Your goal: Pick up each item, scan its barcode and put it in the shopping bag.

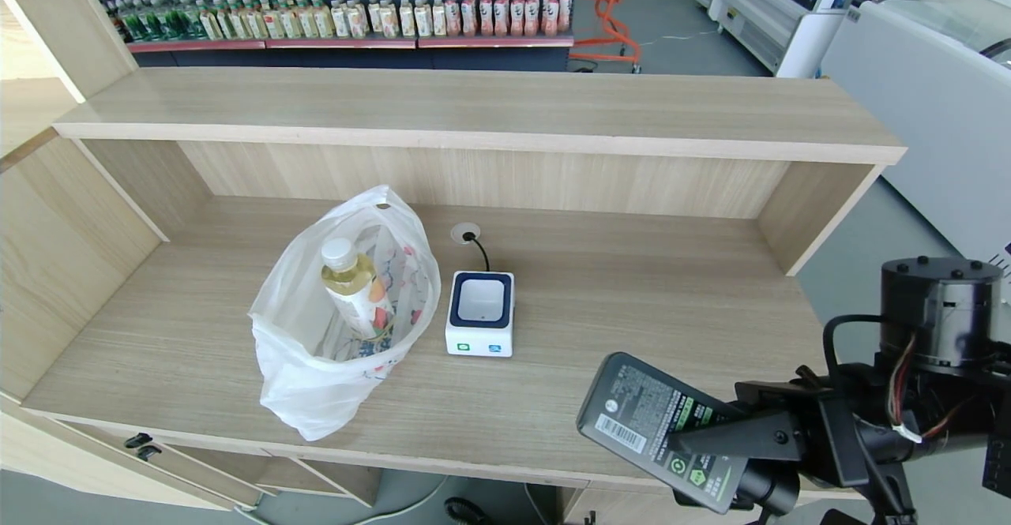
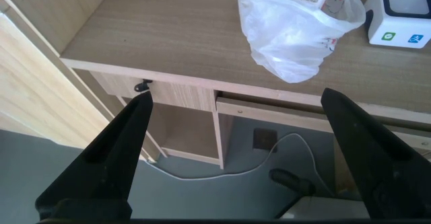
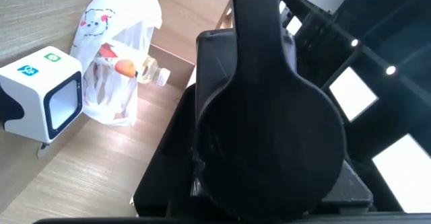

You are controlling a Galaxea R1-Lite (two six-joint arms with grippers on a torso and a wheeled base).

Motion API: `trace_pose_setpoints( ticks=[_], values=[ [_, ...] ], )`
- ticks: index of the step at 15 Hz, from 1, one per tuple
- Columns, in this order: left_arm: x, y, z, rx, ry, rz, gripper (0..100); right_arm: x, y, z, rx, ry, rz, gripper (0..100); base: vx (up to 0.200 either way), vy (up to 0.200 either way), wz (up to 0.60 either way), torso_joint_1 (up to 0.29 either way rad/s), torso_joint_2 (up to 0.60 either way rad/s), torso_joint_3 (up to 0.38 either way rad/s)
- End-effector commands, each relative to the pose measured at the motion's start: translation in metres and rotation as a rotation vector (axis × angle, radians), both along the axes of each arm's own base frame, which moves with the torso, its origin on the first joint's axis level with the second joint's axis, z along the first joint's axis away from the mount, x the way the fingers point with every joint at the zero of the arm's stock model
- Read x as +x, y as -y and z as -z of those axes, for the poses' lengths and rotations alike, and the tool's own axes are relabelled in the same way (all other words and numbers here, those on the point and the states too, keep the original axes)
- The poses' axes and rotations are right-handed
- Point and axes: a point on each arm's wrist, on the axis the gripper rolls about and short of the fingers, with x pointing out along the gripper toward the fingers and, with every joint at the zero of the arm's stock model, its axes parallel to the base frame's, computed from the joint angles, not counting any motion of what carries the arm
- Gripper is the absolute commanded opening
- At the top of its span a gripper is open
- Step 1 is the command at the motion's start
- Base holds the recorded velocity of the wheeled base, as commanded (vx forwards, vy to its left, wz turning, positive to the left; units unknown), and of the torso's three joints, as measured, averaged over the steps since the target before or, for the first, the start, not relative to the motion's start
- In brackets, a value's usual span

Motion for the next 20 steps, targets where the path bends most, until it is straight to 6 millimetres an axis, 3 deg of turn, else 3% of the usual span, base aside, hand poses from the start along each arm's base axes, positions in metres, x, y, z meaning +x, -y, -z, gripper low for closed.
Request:
trace_pose_setpoints(
  ticks=[1, 13, 14, 16, 17, 18, 19, 20],
  values=[
    [0.000, 0.000, 0.000, 0.000, -0.001, 0.000, 100, 0.002, -0.001, -0.001, 0.002, 0.005, -0.001, 0, 0.000, 0.000, 0.00, 0.000, 0.00, 0.000],
    [0.000, 0.000, 0.000, 0.000, 0.000, 0.000, 100, 0.005, 0.000, -0.002, 0.005, -0.012, 0.005, 0, 0.000, 0.000, 0.00, 0.000, 0.00, 0.000],
    [0.000, 0.000, 0.000, 0.000, 0.000, 0.000, 100, 0.018, 0.007, -0.021, 0.042, -0.166, 0.082, 0, 0.000, 0.000, 0.00, 0.000, 0.00, 0.000],
    [0.000, 0.000, 0.000, -0.002, -0.001, 0.000, 100, 0.031, 0.028, -0.039, 0.105, -0.450, 0.246, 0, 0.000, 0.000, 0.00, 0.000, 0.00, 0.000],
    [0.000, 0.000, 0.000, 0.000, 0.000, 0.000, 100, 0.032, 0.059, -0.054, 0.235, -0.658, 0.535, 0, 0.000, 0.000, 0.00, 0.000, 0.00, 0.000],
    [0.000, 0.000, 0.000, 0.000, 0.000, 0.000, 100, 0.028, 0.066, -0.061, 0.350, -0.724, 0.756, 0, 0.000, 0.000, 0.00, 0.000, 0.00, 0.000],
    [0.000, 0.000, 0.000, 0.000, 0.000, 0.000, 100, 0.022, 0.071, -0.065, 0.445, -0.797, 0.864, 0, 0.000, 0.000, 0.00, 0.000, 0.00, 0.000],
    [0.000, 0.000, 0.000, 0.000, 0.000, 0.000, 100, 0.014, 0.079, -0.054, 0.506, -0.963, 0.904, 0, 0.000, 0.000, 0.00, 0.000, 0.00, 0.000]
  ],
)
